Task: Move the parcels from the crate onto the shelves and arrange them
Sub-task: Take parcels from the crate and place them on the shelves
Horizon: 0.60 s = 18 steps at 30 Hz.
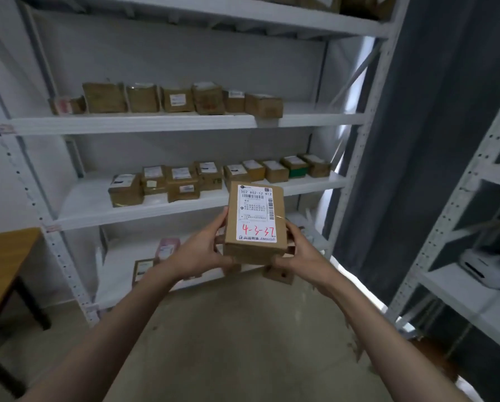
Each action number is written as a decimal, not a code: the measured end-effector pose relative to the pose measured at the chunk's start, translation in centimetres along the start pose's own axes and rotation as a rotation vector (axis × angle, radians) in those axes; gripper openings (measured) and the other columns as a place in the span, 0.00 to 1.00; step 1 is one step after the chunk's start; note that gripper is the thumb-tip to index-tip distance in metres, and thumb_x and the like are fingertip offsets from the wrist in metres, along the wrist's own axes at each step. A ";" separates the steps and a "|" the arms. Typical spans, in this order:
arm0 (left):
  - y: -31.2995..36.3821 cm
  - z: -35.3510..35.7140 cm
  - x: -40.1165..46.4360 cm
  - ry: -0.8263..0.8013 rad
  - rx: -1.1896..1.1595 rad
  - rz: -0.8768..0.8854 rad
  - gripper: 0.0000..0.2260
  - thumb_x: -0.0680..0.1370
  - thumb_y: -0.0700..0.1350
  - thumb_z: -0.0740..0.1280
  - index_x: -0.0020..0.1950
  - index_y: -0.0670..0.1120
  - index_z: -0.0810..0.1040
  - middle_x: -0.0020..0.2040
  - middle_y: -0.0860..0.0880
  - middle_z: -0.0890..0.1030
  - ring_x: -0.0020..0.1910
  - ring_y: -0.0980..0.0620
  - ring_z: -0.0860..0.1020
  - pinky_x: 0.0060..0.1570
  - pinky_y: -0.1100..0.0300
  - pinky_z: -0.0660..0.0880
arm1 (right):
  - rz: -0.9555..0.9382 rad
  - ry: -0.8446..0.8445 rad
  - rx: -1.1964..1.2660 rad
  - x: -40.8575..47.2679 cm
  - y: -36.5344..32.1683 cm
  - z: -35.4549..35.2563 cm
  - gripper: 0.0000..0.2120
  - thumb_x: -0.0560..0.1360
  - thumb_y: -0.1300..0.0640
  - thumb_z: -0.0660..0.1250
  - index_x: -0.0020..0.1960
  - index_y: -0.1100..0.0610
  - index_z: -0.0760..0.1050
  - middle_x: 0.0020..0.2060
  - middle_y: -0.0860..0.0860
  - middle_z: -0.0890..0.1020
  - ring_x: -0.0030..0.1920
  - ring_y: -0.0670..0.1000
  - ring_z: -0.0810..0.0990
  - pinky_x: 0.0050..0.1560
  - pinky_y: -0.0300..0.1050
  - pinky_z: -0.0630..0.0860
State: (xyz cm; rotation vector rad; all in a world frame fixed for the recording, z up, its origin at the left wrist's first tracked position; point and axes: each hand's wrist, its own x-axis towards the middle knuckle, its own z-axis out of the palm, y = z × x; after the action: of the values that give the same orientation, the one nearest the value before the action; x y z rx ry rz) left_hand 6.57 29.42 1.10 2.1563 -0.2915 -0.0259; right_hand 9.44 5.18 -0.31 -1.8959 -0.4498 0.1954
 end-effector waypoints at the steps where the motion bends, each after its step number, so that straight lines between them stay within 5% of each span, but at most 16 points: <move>1: 0.8 0.1 1.7 -0.012 0.004 0.024 0.50 0.71 0.41 0.76 0.79 0.63 0.45 0.73 0.59 0.67 0.65 0.55 0.73 0.53 0.58 0.80 | -0.006 0.021 -0.016 0.8 0.0 -1.4 0.40 0.73 0.61 0.76 0.77 0.46 0.59 0.66 0.43 0.76 0.57 0.34 0.77 0.54 0.35 0.78; 4: 3.1 0.2 6.8 -0.016 0.073 0.075 0.51 0.70 0.42 0.77 0.79 0.61 0.44 0.75 0.57 0.64 0.68 0.54 0.72 0.60 0.51 0.77 | -0.007 0.098 -0.057 3.2 -0.2 -5.5 0.43 0.71 0.59 0.76 0.78 0.46 0.56 0.69 0.47 0.73 0.63 0.45 0.75 0.62 0.49 0.78; 7: 5.1 0.2 12.2 -0.020 0.137 0.136 0.53 0.69 0.43 0.78 0.80 0.59 0.44 0.77 0.56 0.62 0.67 0.55 0.72 0.62 0.56 0.75 | -0.021 0.171 -0.058 5.7 -0.6 -9.1 0.45 0.69 0.56 0.77 0.78 0.45 0.57 0.67 0.45 0.74 0.68 0.50 0.73 0.67 0.58 0.74; 10: 6.9 -0.1 17.5 -0.024 0.170 0.191 0.52 0.69 0.42 0.77 0.80 0.57 0.44 0.76 0.55 0.65 0.64 0.56 0.73 0.61 0.59 0.75 | -0.053 0.242 -0.084 9.0 -0.7 -12.4 0.42 0.72 0.61 0.76 0.78 0.48 0.57 0.58 0.38 0.76 0.65 0.47 0.75 0.66 0.51 0.75; 14: 8.9 -0.9 24.4 0.014 0.206 0.259 0.51 0.70 0.41 0.76 0.81 0.55 0.44 0.69 0.58 0.69 0.55 0.59 0.75 0.51 0.71 0.74 | -0.084 0.323 -0.115 14.3 -1.2 -16.8 0.41 0.73 0.64 0.74 0.78 0.47 0.57 0.62 0.44 0.76 0.63 0.49 0.77 0.64 0.54 0.77; 18: 10.8 -3.0 31.4 0.026 0.205 0.311 0.50 0.70 0.41 0.77 0.80 0.57 0.47 0.74 0.58 0.64 0.60 0.55 0.75 0.58 0.60 0.74 | -0.130 0.334 -0.122 20.0 -2.9 -20.8 0.38 0.73 0.67 0.73 0.76 0.50 0.59 0.57 0.42 0.76 0.58 0.44 0.77 0.49 0.34 0.78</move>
State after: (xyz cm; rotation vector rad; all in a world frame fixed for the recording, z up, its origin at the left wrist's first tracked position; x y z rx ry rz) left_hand 35.27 19.11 14.51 2.2878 -0.6349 0.2175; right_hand 34.32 -3.96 11.60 -1.9629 -0.3614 -0.2374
